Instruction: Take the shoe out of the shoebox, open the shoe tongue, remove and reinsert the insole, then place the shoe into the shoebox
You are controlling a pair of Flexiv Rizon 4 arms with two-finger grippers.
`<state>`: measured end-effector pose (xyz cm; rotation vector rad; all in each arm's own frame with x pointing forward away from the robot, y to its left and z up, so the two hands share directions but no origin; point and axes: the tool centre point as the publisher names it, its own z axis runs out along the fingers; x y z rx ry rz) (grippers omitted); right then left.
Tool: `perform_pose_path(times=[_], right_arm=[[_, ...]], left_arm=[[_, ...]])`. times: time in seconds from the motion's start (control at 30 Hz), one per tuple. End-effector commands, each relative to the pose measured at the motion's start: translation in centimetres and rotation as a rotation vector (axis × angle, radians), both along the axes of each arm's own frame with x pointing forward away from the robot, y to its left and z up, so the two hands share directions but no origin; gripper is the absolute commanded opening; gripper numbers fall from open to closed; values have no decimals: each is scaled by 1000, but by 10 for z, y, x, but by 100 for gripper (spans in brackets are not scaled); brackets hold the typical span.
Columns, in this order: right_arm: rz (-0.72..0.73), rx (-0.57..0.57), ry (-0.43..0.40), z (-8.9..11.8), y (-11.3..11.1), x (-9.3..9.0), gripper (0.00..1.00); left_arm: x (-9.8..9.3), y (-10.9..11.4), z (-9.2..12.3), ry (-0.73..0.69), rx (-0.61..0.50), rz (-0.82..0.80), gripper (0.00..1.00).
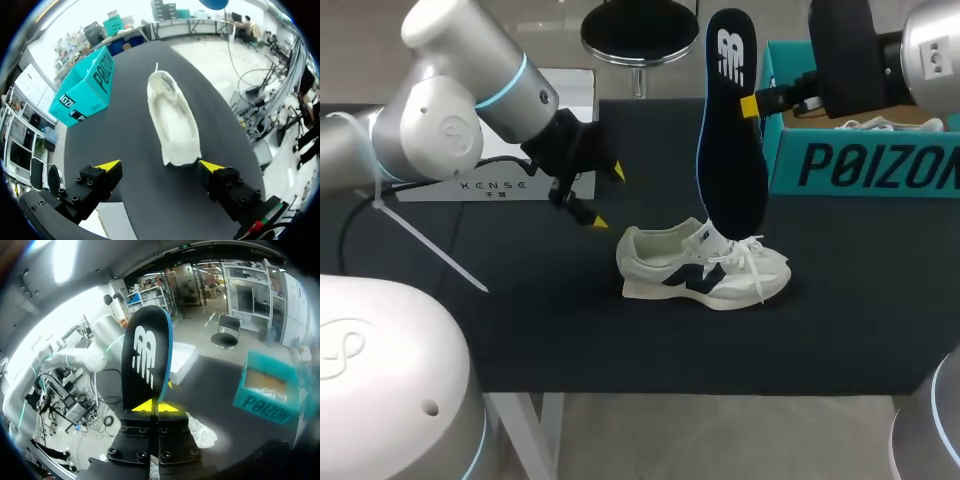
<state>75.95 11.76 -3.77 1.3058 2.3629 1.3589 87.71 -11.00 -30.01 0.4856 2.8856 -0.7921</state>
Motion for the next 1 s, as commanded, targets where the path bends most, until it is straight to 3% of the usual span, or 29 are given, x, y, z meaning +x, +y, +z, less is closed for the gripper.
perform_pose_path(times=[0.03,0.2,0.53,1.0], right_arm=[[-3,-2,1,-1,3,2,0],[-3,-2,1,-1,3,2,0],[-3,-2,1,-1,3,2,0],[-3,-2,1,-1,3,2,0]], left_arm=[[4,-18,-2,-1,-24,0,100],[2,-47,-4,7,-63,-13,100],[8,-93,-34,48,-30,-26,100],[14,-114,-88,69,51,10,100]])
